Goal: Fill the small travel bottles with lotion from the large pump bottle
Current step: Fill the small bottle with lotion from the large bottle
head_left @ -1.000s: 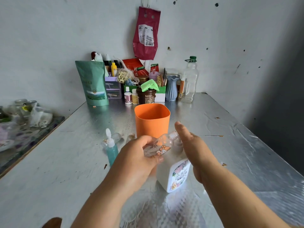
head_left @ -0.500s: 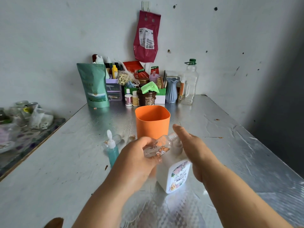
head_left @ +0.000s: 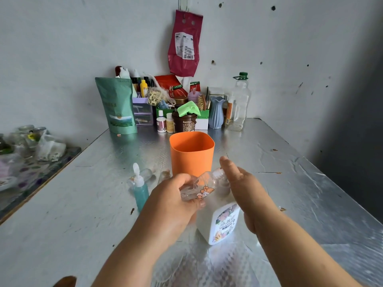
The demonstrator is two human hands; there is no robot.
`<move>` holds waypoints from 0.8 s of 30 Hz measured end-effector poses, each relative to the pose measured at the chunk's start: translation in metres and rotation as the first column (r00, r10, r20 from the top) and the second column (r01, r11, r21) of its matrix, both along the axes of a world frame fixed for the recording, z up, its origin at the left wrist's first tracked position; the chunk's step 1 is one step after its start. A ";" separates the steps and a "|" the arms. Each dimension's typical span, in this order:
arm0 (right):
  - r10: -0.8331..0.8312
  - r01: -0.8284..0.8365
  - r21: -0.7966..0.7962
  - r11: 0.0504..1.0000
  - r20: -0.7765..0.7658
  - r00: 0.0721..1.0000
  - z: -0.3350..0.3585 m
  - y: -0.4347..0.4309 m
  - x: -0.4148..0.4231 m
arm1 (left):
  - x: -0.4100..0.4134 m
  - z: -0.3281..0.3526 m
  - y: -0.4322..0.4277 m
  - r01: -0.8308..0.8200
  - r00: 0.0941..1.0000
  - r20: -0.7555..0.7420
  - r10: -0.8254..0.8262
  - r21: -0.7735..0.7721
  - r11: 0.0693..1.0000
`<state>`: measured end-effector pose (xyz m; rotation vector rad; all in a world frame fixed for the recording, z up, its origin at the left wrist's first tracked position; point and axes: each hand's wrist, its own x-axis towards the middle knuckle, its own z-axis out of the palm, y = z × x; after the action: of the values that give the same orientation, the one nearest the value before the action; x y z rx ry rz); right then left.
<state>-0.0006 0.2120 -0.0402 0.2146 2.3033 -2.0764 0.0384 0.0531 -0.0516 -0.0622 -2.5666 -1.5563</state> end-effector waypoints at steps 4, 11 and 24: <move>-0.041 0.041 0.013 0.999 -0.008 0.999 -0.002 -0.003 0.004 | 0.000 -0.003 0.000 -0.018 1.000 0.005 0.018 -0.031 0.999; -0.003 0.000 0.077 0.997 0.034 0.999 0.010 0.001 0.002 | 0.002 0.004 0.001 -0.008 1.000 0.008 0.008 -0.011 1.000; -0.013 0.013 0.007 1.000 0.019 1.000 0.006 -0.003 0.004 | 0.001 0.003 0.000 -0.006 1.000 -0.006 0.006 0.003 1.000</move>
<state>0.0031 0.2087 -0.0342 0.2490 2.3047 -2.0627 0.0396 0.0535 -0.0487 -0.0592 -2.5569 -1.5559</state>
